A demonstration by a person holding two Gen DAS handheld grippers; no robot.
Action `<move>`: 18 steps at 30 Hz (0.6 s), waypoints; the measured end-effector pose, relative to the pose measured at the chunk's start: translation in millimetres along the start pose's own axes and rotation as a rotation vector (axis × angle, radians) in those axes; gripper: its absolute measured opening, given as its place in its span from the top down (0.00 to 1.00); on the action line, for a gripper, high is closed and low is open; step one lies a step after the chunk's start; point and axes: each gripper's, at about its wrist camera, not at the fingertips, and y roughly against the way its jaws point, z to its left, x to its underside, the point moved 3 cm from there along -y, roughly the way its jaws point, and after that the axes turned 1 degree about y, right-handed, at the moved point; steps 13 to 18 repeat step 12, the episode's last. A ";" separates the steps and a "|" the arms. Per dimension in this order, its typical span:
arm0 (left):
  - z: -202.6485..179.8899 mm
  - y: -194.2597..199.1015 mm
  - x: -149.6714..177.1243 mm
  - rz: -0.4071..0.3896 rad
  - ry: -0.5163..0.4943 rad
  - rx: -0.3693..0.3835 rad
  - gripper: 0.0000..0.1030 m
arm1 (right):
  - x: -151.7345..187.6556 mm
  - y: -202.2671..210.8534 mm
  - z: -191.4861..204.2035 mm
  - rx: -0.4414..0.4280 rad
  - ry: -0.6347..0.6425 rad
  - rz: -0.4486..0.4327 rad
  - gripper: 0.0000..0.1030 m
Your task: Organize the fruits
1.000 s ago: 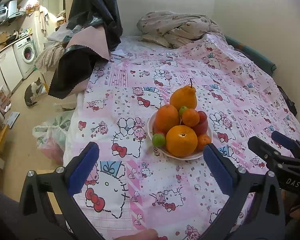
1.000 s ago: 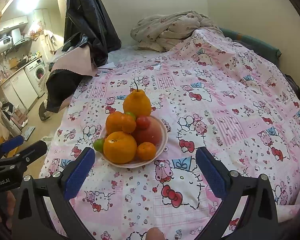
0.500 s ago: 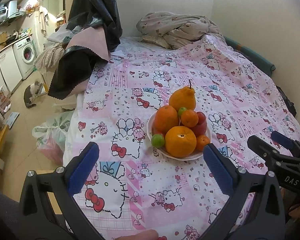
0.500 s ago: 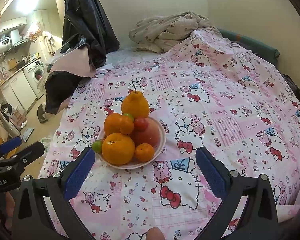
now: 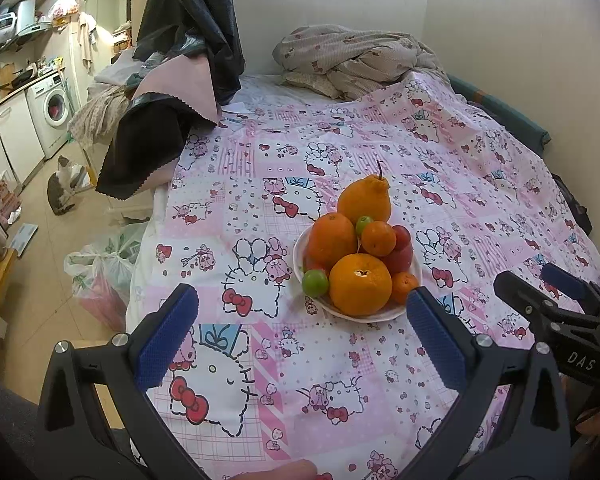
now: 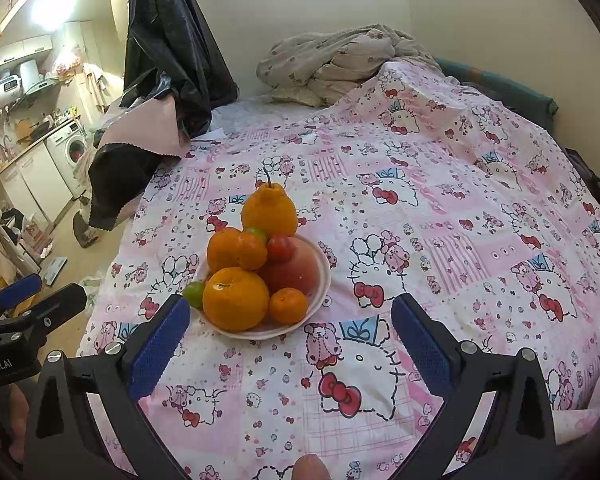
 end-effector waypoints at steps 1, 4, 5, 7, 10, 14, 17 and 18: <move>0.0 0.0 0.1 0.001 0.001 0.000 0.00 | -0.2 0.0 0.1 0.000 0.000 0.000 0.00; -0.1 -0.1 0.2 0.001 0.001 -0.001 0.00 | 0.0 -0.1 -0.1 0.000 0.001 0.000 0.00; -0.1 -0.4 0.3 0.003 0.001 -0.002 0.00 | 0.0 -0.1 -0.1 -0.001 0.001 0.000 0.00; 0.0 -0.8 0.6 0.003 0.001 -0.001 0.00 | 0.1 0.0 -0.2 0.000 0.002 0.001 0.00; 0.2 -0.7 0.7 0.002 0.001 0.000 0.00 | 0.2 0.3 0.2 0.000 0.002 -0.001 0.00; -0.2 -1.0 1.9 0.000 0.002 0.003 0.00 | 0.2 0.4 0.4 0.001 0.002 -0.001 0.00; -0.2 -1.0 1.9 0.000 0.002 0.003 0.00 | 0.2 0.4 0.4 0.001 0.002 -0.001 0.00; -0.2 -1.0 1.9 0.000 0.002 0.003 0.00 | 0.2 0.4 0.4 0.001 0.002 -0.001 0.00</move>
